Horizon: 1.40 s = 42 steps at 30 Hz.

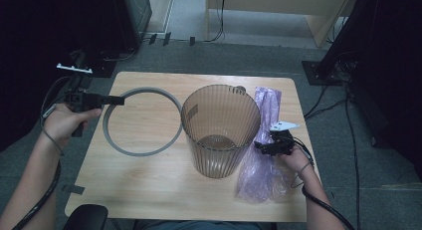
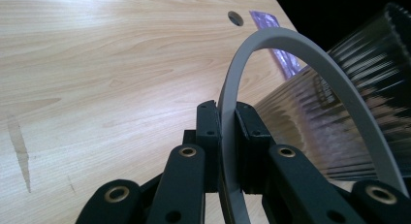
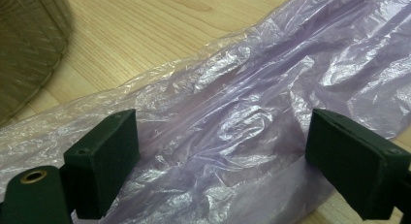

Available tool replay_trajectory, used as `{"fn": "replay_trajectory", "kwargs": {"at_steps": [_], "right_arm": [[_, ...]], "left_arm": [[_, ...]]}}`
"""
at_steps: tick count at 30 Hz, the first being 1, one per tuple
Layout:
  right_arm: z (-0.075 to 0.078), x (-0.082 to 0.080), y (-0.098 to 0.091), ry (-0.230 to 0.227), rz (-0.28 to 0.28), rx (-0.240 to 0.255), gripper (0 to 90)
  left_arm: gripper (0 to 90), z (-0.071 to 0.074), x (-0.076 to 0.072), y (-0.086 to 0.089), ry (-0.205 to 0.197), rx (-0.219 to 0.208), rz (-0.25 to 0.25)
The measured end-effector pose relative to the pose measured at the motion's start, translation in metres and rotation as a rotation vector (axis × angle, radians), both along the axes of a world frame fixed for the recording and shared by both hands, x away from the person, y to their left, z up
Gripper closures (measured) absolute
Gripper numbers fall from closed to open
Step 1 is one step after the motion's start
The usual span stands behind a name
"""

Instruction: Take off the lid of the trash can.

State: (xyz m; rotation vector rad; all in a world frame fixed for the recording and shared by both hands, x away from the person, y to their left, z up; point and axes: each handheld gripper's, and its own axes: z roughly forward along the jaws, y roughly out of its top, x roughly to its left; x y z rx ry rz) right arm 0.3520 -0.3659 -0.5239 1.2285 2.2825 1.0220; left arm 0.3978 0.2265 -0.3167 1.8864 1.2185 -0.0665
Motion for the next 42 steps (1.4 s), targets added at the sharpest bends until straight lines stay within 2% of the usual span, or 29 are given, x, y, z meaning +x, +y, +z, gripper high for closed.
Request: {"fn": "replay_trajectory", "kwargs": {"at_steps": [7, 18, 29, 42], "right_arm": [[0.0, 0.0, 0.0, 0.003, 0.0, 0.006, 11.4], [0.002, 0.003, -0.004, 0.017, -0.014, 0.003, 13.7], [0.008, 0.003, -0.011, -0.023, -0.033, 0.026, 13.7], [0.009, 0.004, -0.026, -0.017, -0.077, 0.049, 13.8]], "left_arm": [[82.1, -0.013, -0.002, 0.0, -0.002, 0.004, 0.012], [82.4, -0.024, -0.004, 0.002, -0.014, 0.024, 0.029], [82.4, -0.04, -0.005, 0.003, -0.017, 0.037, 0.033], [82.4, -0.06, -0.002, 0.002, -0.017, 0.049, 0.043]]}}
